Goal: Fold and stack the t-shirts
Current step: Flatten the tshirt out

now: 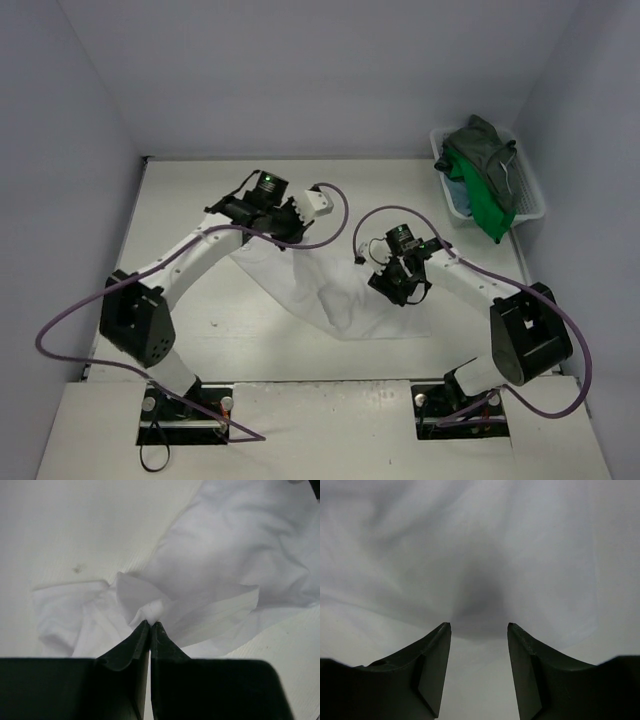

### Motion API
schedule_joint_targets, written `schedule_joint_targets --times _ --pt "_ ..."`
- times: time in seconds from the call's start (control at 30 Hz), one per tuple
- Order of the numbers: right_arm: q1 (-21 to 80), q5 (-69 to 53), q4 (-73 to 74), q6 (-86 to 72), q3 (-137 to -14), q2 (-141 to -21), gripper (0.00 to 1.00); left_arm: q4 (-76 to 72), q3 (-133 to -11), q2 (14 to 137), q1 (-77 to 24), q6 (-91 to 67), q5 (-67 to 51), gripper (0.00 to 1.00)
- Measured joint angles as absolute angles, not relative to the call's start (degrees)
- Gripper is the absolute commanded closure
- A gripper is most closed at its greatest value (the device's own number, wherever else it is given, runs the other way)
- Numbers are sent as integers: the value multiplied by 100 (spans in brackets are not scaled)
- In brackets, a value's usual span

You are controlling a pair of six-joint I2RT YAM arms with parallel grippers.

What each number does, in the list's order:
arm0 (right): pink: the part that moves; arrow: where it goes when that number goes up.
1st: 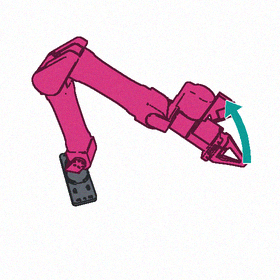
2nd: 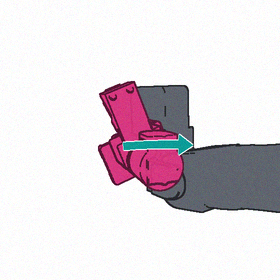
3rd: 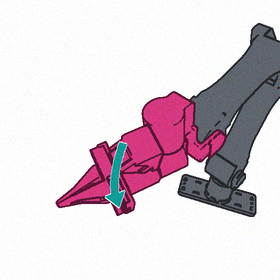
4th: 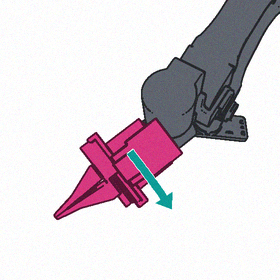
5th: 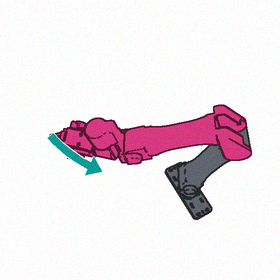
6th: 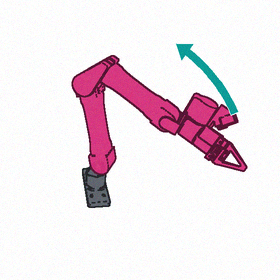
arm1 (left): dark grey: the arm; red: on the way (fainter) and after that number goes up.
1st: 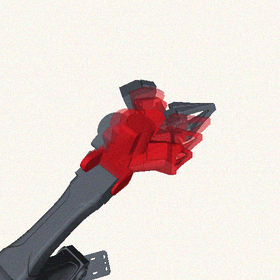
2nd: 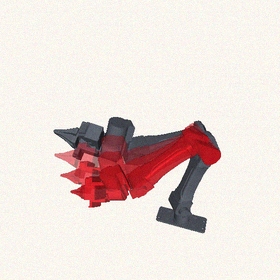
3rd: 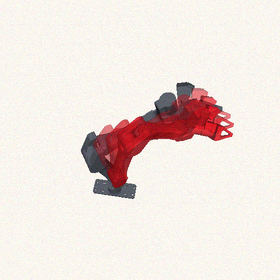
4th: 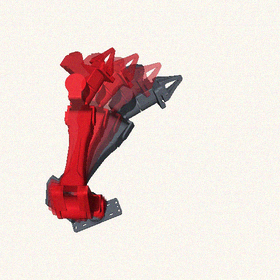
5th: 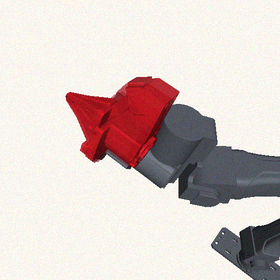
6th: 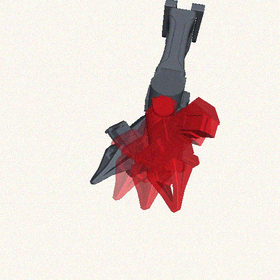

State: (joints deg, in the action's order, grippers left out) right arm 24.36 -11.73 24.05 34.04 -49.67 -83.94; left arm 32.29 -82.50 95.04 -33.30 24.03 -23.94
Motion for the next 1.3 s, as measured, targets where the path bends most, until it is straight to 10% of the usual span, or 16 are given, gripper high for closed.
schedule_joint_targets --times 1.3 --pt "4451 600 2620 4751 -4060 -7238 55 2056 -7277 9190 -2255 2139 -764 100"
